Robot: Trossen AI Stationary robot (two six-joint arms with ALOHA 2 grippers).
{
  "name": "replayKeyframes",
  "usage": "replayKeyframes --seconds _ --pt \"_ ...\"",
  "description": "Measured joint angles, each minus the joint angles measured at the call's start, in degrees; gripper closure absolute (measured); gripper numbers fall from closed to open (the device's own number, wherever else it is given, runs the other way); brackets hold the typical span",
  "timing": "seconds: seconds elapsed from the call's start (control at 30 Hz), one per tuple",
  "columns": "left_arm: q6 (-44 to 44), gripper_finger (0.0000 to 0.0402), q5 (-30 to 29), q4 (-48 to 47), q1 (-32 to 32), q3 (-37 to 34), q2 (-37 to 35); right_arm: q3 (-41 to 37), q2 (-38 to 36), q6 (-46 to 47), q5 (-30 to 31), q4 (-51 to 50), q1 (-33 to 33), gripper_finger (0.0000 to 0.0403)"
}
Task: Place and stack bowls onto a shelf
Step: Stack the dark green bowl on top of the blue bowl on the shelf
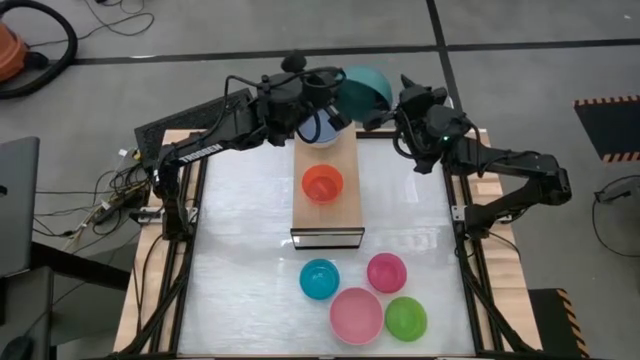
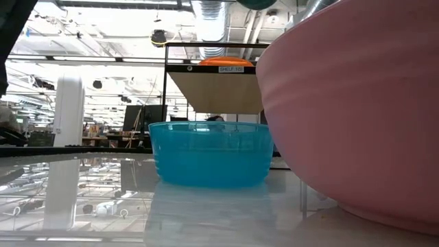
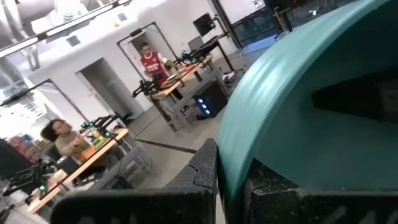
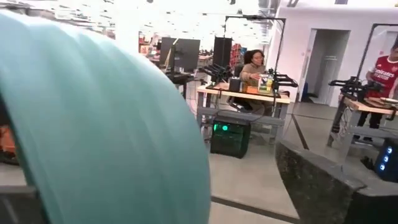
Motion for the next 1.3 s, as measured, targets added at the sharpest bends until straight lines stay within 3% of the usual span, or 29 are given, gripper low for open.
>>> replayKeyframes --seconds 0.1,0.27,0.5,0.67,0.8,0.93,1.13,1.3 --pt "0.9 0.0400 3.8 -1.0 0.0 0.0 0.0 0.0 -1.3 0.4 -4.9 -2.7 0.3 0.0058" --pt "3.1 0.0400 9.1 -1.9 -0.2 0.0 -0.4 0.1 -4.4 2.0 -19.3 -6.9 0.3 0.0065" --pt "5.0 0.0400 9.3 -2.9 1.1 -0.1 -0.4 0.1 -10.4 9.5 -39.7 -14.1 0.1 0.0067" --pt "5.4 0.0401 7.0 -3.0 2.7 -0.1 -0.4 0.2 -12.9 17.4 -50.0 -18.0 0.5 0.0068" --pt "7.6 0.0401 -0.7 -5.5 5.1 0.0 -0.6 0.2 -14.0 22.9 -51.5 -21.6 2.3 0.0068" --pt "-2.5 0.0401 0.3 -16.2 10.2 2.5 -1.0 0.2 -14.9 25.7 -51.5 -23.0 4.2 0.0068" --pt "-22.2 0.0402 15.7 -32.3 21.9 5.3 -0.9 0.1 -14.8 26.3 -51.5 -23.1 6.5 0.0068" --pt "-37.0 0.0401 31.0 -33.7 30.5 5.3 0.2 0.1 -14.3 26.3 -51.1 -23.1 6.5 0.0068"
